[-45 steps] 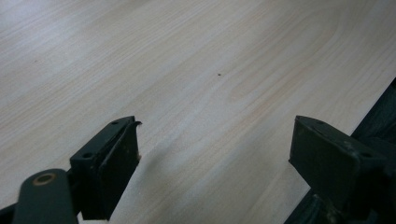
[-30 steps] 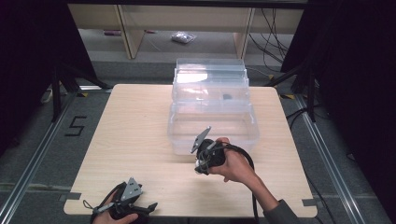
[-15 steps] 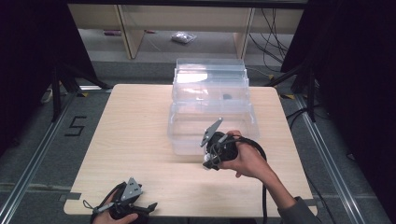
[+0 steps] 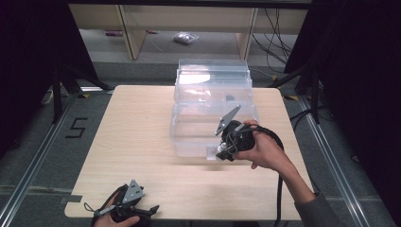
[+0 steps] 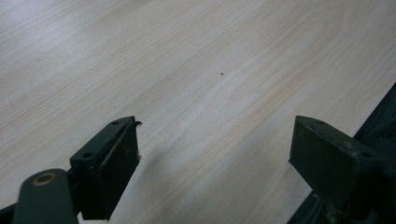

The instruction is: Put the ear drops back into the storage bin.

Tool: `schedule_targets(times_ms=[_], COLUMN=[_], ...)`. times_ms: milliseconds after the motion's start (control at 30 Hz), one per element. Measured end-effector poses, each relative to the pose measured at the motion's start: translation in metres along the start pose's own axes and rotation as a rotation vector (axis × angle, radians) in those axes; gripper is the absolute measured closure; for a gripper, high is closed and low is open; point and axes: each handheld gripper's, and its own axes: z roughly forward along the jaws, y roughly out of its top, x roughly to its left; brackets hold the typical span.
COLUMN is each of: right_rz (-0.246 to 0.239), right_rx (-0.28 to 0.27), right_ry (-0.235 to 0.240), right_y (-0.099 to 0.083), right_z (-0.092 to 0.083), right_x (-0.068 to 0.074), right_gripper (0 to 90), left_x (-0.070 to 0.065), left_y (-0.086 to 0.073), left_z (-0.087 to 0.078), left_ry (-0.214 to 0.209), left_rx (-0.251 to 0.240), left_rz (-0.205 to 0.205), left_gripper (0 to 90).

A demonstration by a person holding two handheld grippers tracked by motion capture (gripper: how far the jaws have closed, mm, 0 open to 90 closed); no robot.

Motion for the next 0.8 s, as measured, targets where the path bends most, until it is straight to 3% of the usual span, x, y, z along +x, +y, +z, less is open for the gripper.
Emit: schedule_targets(times_ms=[67,100,167,233,400,600,667,700,800], right_rz=[0.01,0.005,0.038,0.041,0.054,0.111,0.113,0.118,0.142], right_rx=[-0.003,-0.004,0.001,0.0,0.008,0.02,0.016,0.014,0.017], right_ry=[-0.002,-0.005,-0.016,-0.015,-0.029,-0.045,-0.041,-0.045,-0.047], right_y=[-0.001,-0.001,-0.003,-0.004,-0.007,-0.008,-0.008,-0.008,-0.009], right_z=[-0.004,-0.006,-0.012,-0.014,-0.018,-0.022,-0.022,-0.023,-0.025], right_x=[-0.004,-0.007,-0.012,-0.015,-0.028,-0.041,-0.045,-0.047,-0.052], right_gripper=[60.1,60.1,60.1,60.1,60.1,60.1,60.1,60.1,60.1], left_x=[0.001,0.003,0.003,0.0,0.0,0.0,0.001,0.003,0.003], left_y=[0.0,0.001,0.001,0.0,0.0,0.0,0.0,0.001,0.001], left_z=[-0.001,-0.003,-0.003,0.0,0.0,0.0,-0.001,-0.003,-0.003], left_ry=[-0.002,-0.006,-0.003,-0.006,-0.002,-0.003,-0.008,-0.008,-0.008], left_rx=[0.0,0.032,0.034,-0.002,0.0,0.0,0.006,0.035,0.033], left_rz=[0.012,0.047,0.051,-0.005,-0.002,0.004,0.018,0.049,0.047], left_gripper=[15.1,15.1,15.1,15.1,15.1,15.1,15.1,15.1,15.1])
